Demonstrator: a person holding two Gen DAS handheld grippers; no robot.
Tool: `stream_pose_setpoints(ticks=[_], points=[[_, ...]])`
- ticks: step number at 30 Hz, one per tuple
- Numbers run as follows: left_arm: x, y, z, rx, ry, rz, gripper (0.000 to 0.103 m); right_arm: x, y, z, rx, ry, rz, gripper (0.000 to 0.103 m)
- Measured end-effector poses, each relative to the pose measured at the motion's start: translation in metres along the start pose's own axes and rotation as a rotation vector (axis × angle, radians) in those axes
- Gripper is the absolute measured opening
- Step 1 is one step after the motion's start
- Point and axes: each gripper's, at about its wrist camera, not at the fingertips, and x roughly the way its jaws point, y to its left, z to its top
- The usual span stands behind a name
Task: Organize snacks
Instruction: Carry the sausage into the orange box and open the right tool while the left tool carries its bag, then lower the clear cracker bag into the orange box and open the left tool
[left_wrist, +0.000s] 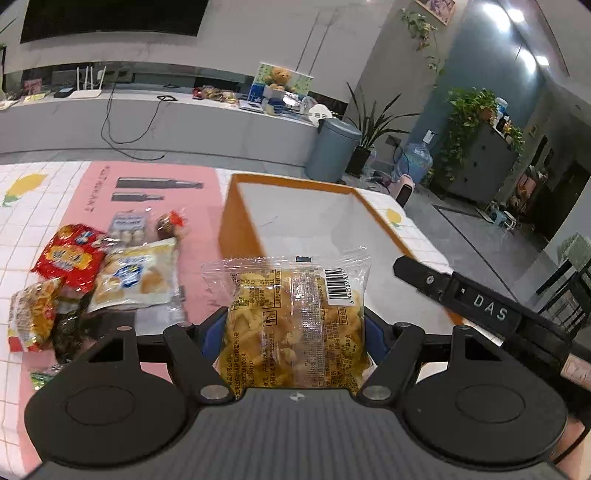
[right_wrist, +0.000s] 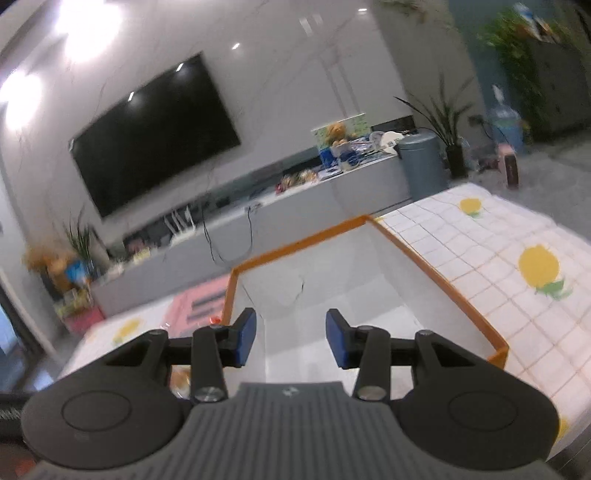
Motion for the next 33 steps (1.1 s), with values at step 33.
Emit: stream_pose_setpoints(ticks=[33], points=[[0.096, -0.063, 0.000, -0.029, 0.030, 0.142, 0.094, -0.027, -0.031, 0.013, 0.057, -0.108, -0.169, 0.058]])
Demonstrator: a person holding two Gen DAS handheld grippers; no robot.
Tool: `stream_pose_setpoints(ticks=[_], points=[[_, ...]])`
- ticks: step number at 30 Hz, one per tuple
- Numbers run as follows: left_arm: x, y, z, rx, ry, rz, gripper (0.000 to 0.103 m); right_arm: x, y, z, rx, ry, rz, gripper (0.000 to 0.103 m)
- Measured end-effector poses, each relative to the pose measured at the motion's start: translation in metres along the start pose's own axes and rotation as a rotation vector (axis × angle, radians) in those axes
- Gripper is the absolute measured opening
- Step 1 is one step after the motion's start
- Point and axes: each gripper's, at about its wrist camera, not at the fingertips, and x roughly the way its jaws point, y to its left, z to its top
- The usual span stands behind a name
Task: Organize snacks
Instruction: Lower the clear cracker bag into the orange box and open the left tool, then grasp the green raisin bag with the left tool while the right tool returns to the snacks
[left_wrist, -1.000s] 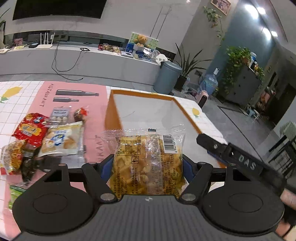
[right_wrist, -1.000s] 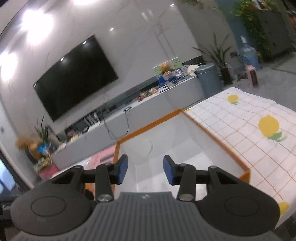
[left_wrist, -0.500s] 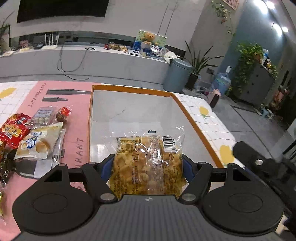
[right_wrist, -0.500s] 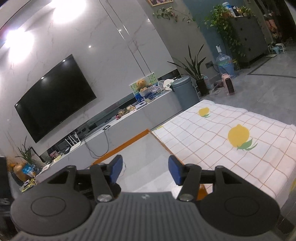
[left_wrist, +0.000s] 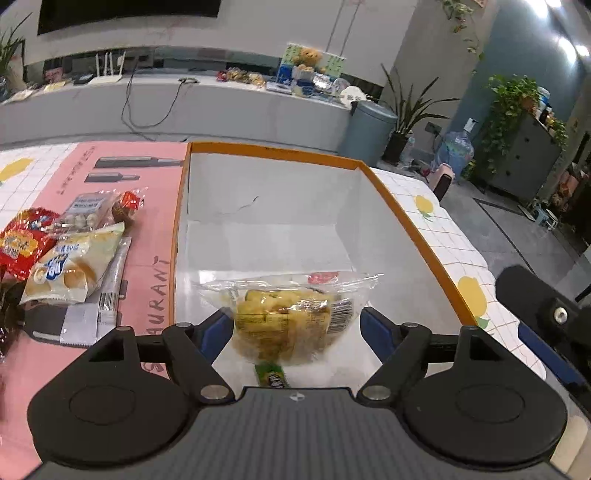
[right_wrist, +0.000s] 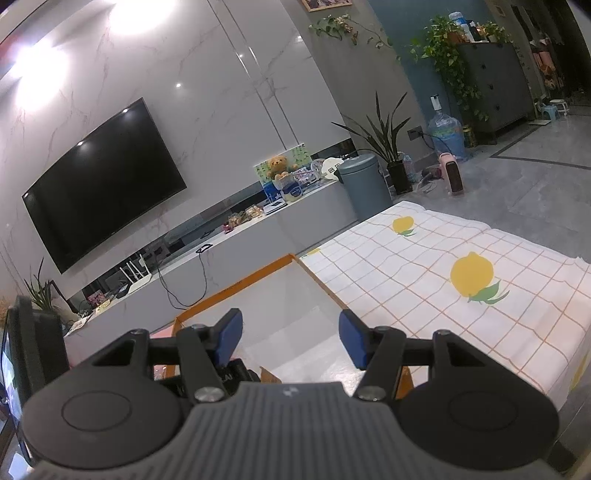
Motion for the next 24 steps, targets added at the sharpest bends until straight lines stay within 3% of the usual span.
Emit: stream_pose_setpoints(ticks=[2, 15, 18, 20, 24], points=[[-0.006, -0.002, -0.002, 0.020, -0.028, -0.015, 0.098, 0.001, 0.001, -0.001, 0.003, 0.006, -0.001, 0.058], [-0.037, -0.002, 0.007, 0.075, -0.051, -0.052, 0.098, 0.000, 0.000, -0.001, 0.016, -0.016, 0.013, 0.059], [-0.049, 0.003, 0.008, 0.087, -0.056, -0.054, 0.098, -0.002, 0.002, -0.001, 0.006, -0.030, 0.038, 0.068], [-0.059, 0.008, 0.008, 0.102, -0.067, -0.042, 0.098, -0.001, 0.007, -0.002, -0.007, -0.032, 0.048, 0.083], [-0.085, 0.028, 0.008, 0.110, -0.112, -0.020, 0.098, 0.000, 0.024, -0.005, -0.036, -0.046, 0.011, 0.091]])
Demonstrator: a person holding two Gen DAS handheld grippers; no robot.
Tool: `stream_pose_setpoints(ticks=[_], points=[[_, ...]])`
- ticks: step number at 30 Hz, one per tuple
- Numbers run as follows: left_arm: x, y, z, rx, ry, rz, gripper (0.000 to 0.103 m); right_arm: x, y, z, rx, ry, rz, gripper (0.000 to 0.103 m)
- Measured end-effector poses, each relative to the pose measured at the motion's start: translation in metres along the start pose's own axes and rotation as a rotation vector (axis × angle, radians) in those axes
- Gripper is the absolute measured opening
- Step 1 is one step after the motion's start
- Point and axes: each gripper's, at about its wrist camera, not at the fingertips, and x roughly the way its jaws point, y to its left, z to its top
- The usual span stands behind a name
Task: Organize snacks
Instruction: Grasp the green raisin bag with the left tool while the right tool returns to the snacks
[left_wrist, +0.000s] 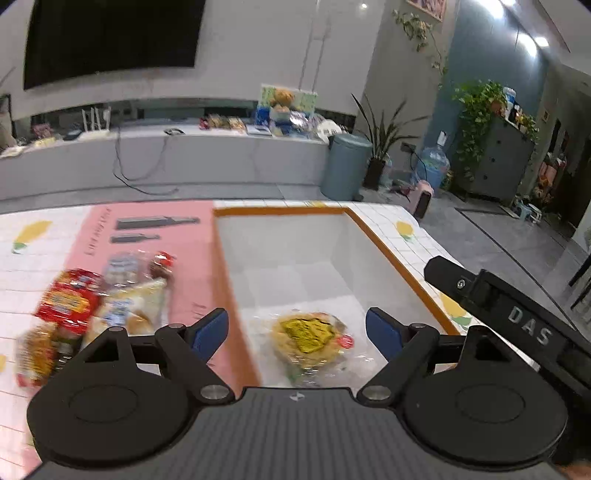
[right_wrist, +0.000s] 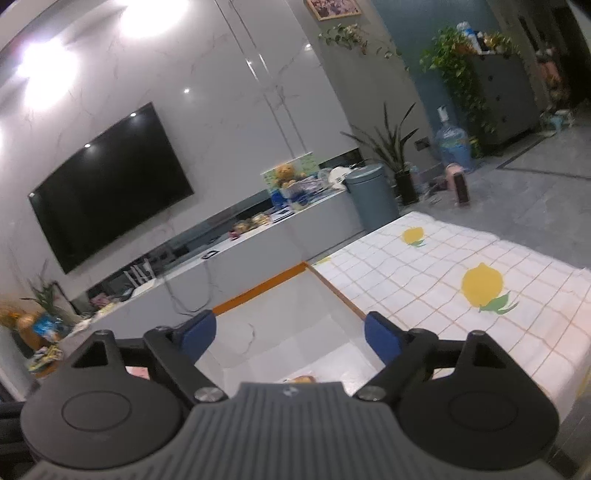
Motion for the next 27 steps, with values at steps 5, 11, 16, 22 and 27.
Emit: stream_pose_setpoints(ticks=[5, 11, 16, 22, 27], points=[[-0.030, 0.032, 0.000, -0.036, -0.032, 0.036, 0.098, -0.009, 0.012, -0.003, 0.031, -0.024, 0.190, 0.098], [-0.055, 0.069, -0.004, -0.057, -0.072, 0.103, 0.098, -0.015, 0.048, -0.019, -0.107, -0.030, 0.365, 0.100], [-0.063, 0.102, -0.013, -0.110, -0.077, 0.150, 0.098, 0.003, 0.079, -0.048, -0.206, 0.063, 0.365, 0.100], [-0.062, 0.144, -0.028, -0.159, -0.063, 0.235, 0.098, 0.018, 0.117, -0.082, -0.287, 0.127, 0.407, 0.099], [-0.039, 0.192, -0.047, -0.194, 0.108, 0.293, 0.098, 0.024, 0.142, -0.109, -0.348, 0.198, 0.417, 0.099]])
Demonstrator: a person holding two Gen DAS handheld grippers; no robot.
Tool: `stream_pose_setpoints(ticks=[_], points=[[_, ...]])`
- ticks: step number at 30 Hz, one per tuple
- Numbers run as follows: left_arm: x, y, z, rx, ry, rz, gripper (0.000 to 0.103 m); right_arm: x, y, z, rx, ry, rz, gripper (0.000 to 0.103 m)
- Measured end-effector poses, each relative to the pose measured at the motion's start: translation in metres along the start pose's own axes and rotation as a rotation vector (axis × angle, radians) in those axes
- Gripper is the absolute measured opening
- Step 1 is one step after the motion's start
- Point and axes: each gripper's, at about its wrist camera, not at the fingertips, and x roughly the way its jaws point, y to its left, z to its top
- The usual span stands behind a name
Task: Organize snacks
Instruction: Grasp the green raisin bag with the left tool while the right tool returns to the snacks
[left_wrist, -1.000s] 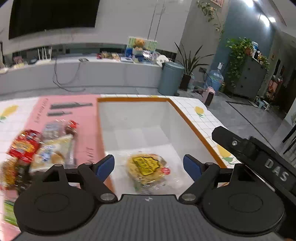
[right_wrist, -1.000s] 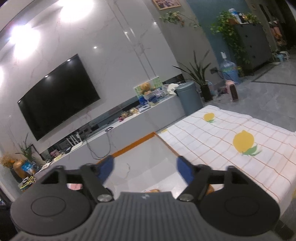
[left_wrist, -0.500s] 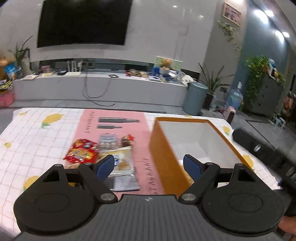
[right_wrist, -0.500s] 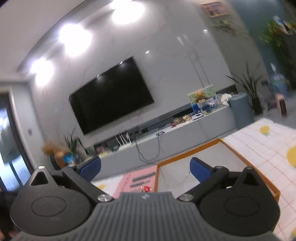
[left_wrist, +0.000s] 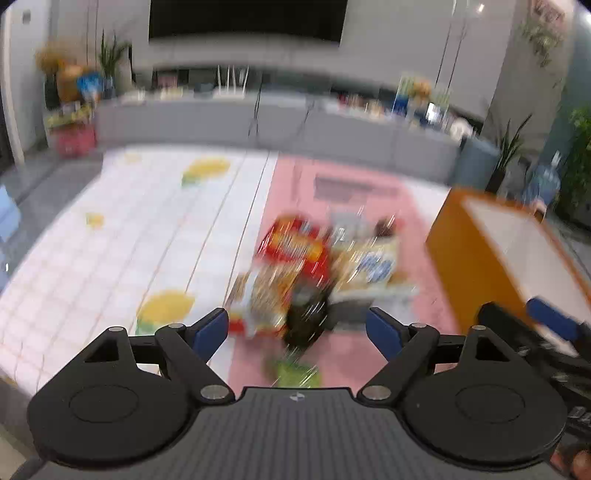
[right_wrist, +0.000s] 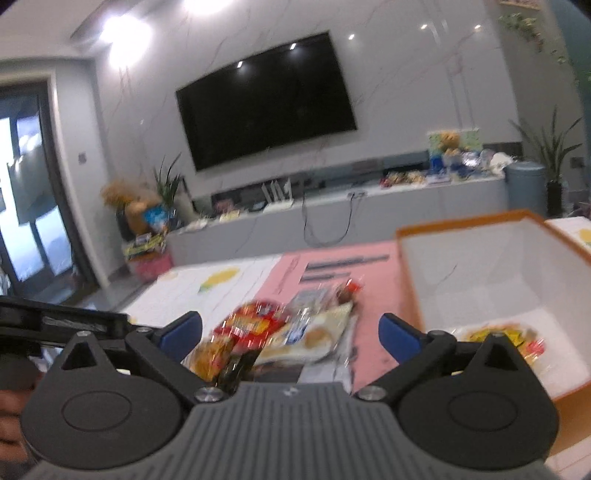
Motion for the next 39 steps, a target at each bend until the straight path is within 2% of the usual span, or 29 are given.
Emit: stream_pose_setpoints(ticks=[4, 9, 14, 18, 21, 25, 28, 32, 39], points=[[0.031, 0.020, -0.011, -0.015, 0.134, -0.027, 0.098, 0.013, 0.005, -0.008, -0.045, 0.037, -0.021, 0.099], [0.050, 0.020, -0.017, -0.025, 0.215, -0.061, 0.098, 0.017, 0.004, -0.014, -0.029, 0.068, -0.047, 0.099], [0.076, 0.013, -0.027, -0.030, 0.290, -0.010, 0.097, 0.017, 0.001, -0.016, -0.028, 0.080, -0.072, 0.099], [0.086, 0.009, -0.031, -0.014, 0.275, 0.042, 0.093, 0.015, 0.000, -0.015, -0.017, 0.067, -0.069, 0.099], [0.085, 0.010, -0.031, -0.030, 0.255, 0.039, 0.086, 0.013, -0.001, -0.013, -0.017, 0.058, -0.074, 0.099], [0.082, 0.010, -0.032, -0.035, 0.233, 0.061, 0.065, 0.010, -0.002, -0.012, -0.016, 0.052, -0.074, 0.099], [0.082, 0.013, -0.032, -0.048, 0.211, 0.108, 0.060, 0.009, -0.002, -0.011, -0.018, 0.051, -0.078, 0.099], [0.079, 0.021, -0.030, -0.086, 0.209, 0.094, 0.050, 0.009, -0.001, -0.011, -0.028, 0.048, -0.080, 0.099], [0.061, 0.034, -0.020, -0.123, 0.174, 0.061, 0.050, 0.011, 0.005, -0.015, -0.050, 0.047, -0.072, 0.097]])
